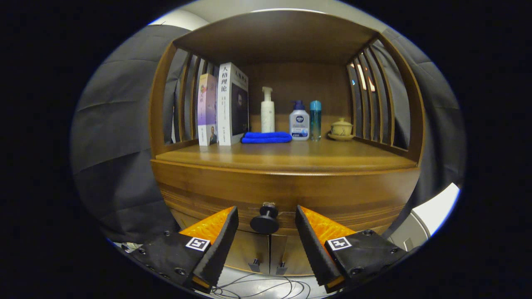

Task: Pull open the drawer, take out the items inside it, and place them on the countertop above the cabinet.

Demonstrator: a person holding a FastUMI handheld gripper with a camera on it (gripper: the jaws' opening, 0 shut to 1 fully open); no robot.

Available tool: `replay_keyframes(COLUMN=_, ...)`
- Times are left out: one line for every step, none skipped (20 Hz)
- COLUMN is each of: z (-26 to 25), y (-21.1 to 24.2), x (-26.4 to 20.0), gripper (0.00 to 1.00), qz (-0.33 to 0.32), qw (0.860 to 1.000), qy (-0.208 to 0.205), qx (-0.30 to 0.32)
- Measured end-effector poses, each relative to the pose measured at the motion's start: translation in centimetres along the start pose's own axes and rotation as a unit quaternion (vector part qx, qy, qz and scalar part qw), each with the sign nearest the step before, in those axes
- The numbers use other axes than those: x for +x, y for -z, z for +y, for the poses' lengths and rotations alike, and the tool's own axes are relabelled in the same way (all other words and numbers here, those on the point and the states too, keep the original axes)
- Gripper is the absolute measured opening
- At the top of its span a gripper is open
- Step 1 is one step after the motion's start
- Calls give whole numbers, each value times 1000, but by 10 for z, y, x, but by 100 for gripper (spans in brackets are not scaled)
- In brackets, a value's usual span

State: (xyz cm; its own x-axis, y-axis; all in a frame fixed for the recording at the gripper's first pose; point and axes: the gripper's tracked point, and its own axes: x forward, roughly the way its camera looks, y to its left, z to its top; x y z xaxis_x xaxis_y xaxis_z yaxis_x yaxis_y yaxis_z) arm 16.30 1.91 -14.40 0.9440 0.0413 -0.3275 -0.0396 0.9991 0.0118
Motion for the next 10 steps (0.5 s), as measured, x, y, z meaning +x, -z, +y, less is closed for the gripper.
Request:
replay_keyframes(z=1, y=6, x=4, gripper=88, qz=11, qw=1000, qy=-3, qx=4)
replay_keyframes(z=2, y=12, x=8, gripper=87, qz=19, qw=1000, qy=-4, qx=8)
replay_keyframes(z=2, y=14, x=11, gripper=82, qz=21, qw=1000, qy=-3, qx=9)
replay_keyframes(z=1, y=15, x=15, gripper=76, qz=22, qw=1000, qy=-1, qx=7)
replay_keyframes(z=-1, y=15, x=18, gripper=70, qz=23, qw=1000, qy=3, qx=7)
replay_keyframes(z=0, y=15, x=18, gripper=65, qz=23, qw=1000, qy=6, qx=9)
replay_keyframes(z=3, y=12, x=18, gripper=59, qz=22, qw=1000, qy=-4, qx=10)
replay_keyframes(z=3, y=16, x=24, gripper=53, qz=23, qw=1000, qy=3, qx=6)
replay_keyframes(z=0, y=10, x=18, gripper=46, qz=22, qw=1000, qy=3, qx=-5)
replay_keyframes(z=4, y=14, x=20, gripper=40, qz=22, qw=1000, qy=1, qx=-19)
